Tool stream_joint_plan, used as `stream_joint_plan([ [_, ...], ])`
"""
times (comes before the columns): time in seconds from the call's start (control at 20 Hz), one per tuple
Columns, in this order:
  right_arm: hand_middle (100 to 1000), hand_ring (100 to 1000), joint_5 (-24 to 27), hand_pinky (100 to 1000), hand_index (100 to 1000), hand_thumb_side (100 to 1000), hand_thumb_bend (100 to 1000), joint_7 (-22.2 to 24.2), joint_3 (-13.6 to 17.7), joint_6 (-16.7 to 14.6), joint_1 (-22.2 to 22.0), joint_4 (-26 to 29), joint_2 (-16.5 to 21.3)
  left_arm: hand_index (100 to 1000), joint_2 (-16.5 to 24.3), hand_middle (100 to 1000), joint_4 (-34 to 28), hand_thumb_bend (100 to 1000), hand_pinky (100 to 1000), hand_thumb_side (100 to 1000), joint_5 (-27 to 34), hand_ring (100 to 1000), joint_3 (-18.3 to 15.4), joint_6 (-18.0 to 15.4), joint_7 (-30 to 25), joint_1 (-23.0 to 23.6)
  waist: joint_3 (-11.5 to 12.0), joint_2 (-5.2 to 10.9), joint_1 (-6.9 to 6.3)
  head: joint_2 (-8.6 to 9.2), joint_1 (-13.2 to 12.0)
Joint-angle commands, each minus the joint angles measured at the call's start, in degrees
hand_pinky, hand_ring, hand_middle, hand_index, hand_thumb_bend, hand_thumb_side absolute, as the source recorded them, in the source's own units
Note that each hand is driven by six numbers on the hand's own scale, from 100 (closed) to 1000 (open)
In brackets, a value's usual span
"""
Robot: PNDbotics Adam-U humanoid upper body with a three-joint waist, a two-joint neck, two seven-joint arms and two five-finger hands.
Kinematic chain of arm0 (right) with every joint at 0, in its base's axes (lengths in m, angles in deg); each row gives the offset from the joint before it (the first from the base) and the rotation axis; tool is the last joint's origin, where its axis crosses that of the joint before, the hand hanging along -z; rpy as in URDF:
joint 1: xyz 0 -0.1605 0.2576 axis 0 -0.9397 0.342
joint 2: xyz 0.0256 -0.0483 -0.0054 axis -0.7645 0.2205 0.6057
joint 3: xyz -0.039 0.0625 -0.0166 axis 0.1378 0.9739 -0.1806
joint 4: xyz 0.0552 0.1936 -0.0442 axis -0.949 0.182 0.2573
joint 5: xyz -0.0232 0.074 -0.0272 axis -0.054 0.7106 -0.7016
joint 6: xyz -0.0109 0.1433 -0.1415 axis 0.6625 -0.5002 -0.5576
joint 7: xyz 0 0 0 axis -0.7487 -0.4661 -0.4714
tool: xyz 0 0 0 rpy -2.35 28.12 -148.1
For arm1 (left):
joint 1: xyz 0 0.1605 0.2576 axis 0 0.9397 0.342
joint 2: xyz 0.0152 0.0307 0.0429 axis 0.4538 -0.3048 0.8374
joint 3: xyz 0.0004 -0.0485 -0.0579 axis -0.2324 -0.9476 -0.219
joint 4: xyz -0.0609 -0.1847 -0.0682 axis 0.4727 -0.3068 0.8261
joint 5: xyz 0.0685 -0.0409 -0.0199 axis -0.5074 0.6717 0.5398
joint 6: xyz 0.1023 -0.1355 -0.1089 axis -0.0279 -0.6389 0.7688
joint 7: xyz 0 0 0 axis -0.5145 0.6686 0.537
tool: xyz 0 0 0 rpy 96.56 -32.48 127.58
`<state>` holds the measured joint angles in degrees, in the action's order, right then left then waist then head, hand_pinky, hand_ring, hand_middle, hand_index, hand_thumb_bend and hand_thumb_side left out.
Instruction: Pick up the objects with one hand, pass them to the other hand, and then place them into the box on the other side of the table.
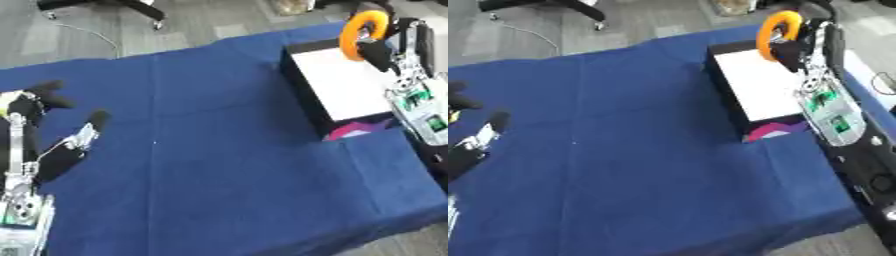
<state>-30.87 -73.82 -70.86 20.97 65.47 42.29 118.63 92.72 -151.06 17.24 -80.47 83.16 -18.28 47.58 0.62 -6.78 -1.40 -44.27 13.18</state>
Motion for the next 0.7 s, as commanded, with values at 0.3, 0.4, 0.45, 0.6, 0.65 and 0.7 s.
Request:
stream_joint_plan([
  [0.3,455,906,4.9,239,560,211,100,1.0,-2.4,-3.4,3.6,-15.0,3.0,743,1.0,469,-3.9,639,775,414,-0.1,572,-0.4,0.5,-0.6,-0.5,1.0,-0.93,-0.75,0.15,2.1],
  [0.4,489,925,4.1,270,755,336,100,2.8,-3.0,-3.8,3.8,-16.3,2.8,743,1.0,469,-4.0,639,775,415,-0.1,572,-0.3,0.5,-0.7,-0.5,1.2,-1.02,-0.66,0.15,2.2],
  [0.45,505,932,3.2,284,828,478,100,4.0,-3.1,-3.9,3.8,-16.6,2.8,743,0.9,469,-4.0,639,775,415,-0.1,572,-0.3,0.5,-0.8,-0.5,1.2,-1.05,-0.61,0.15,2.2],
  [0.6,544,949,-1.0,324,976,777,100,7.1,-3.2,-3.5,3.8,-16.4,3.0,744,0.9,468,-3.9,639,775,414,-0.1,572,-0.3,0.6,-0.8,-0.5,1.3,-1.07,-0.47,0.15,2.1],
  [0.65,546,947,-2.7,326,996,809,100,7.8,-3.1,-3.3,3.7,-16.2,3.1,744,0.9,468,-3.8,640,775,414,-0.1,571,-0.3,0.6,-0.8,-0.5,1.3,-1.06,-0.44,0.15,2.0],
  [0.7,547,946,-4.2,329,1000,840,100,8.4,-2.9,-3.1,3.7,-15.8,3.1,744,0.9,467,-3.7,641,775,414,-0.1,571,-0.3,0.6,-0.8,-0.4,1.3,-1.05,-0.42,0.15,2.0],
])
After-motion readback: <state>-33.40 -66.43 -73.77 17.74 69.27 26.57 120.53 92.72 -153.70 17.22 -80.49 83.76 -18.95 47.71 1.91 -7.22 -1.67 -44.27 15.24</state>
